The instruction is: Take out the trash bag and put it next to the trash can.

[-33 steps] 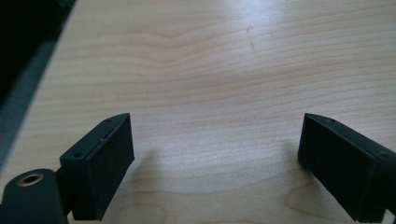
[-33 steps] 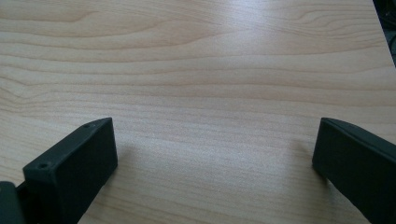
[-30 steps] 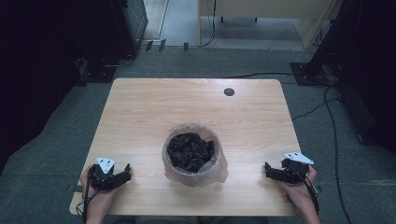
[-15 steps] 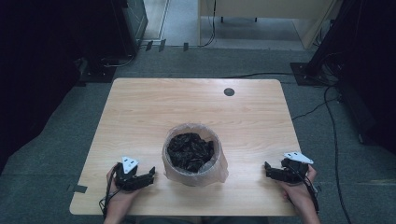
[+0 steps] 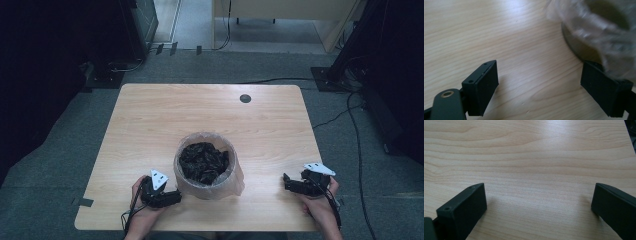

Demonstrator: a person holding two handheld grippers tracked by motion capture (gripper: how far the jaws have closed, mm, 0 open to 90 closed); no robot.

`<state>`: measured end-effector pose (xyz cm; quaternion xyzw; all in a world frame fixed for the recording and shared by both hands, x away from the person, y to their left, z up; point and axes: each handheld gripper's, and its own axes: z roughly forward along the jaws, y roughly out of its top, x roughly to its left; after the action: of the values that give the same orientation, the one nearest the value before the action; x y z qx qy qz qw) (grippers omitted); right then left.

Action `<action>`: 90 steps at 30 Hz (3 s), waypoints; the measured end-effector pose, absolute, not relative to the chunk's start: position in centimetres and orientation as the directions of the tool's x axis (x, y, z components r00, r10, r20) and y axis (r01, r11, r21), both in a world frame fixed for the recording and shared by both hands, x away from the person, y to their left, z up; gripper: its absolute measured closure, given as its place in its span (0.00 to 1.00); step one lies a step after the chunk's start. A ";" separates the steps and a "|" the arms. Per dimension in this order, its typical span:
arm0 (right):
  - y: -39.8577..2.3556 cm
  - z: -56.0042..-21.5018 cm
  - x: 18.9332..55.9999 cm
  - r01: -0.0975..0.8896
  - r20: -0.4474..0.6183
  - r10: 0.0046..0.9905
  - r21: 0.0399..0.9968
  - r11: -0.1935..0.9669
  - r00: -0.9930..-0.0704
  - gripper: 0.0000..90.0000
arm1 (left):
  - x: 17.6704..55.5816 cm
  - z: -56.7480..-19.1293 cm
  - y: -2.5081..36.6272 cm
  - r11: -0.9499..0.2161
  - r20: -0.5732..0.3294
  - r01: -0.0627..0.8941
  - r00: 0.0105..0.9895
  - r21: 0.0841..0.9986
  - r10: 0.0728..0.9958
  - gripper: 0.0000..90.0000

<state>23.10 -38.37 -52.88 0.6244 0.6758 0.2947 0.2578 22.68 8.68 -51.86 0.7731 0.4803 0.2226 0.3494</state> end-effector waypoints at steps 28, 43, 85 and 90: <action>-26.7 -51.0 20.3 0.641 0.094 0.967 0.763 0.084 -0.238 0.07 | 22.2 -51.3 7.6 -0.241 0.004 0.552 0.395 0.799 0.918 0.38; -22.5 -50.7 18.8 0.616 0.092 0.944 0.777 0.131 -0.317 0.07 | 21.9 -51.0 7.3 -0.146 -0.104 0.585 0.373 0.798 0.922 0.58; -21.9 -51.5 15.3 0.612 0.128 0.938 0.784 0.103 -0.322 0.39 | 20.9 -50.3 10.9 -0.082 -0.132 0.590 0.311 0.803 0.941 0.66; -20.3 -51.6 16.5 0.599 0.090 0.947 0.792 0.120 -0.309 0.37 | 20.9 -51.1 10.1 -0.132 -0.113 0.616 0.341 0.776 0.933 0.57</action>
<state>16.54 -20.31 -51.64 0.5420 0.7130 0.3822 0.2275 20.92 10.08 -51.05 0.7234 0.5355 0.2063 0.3839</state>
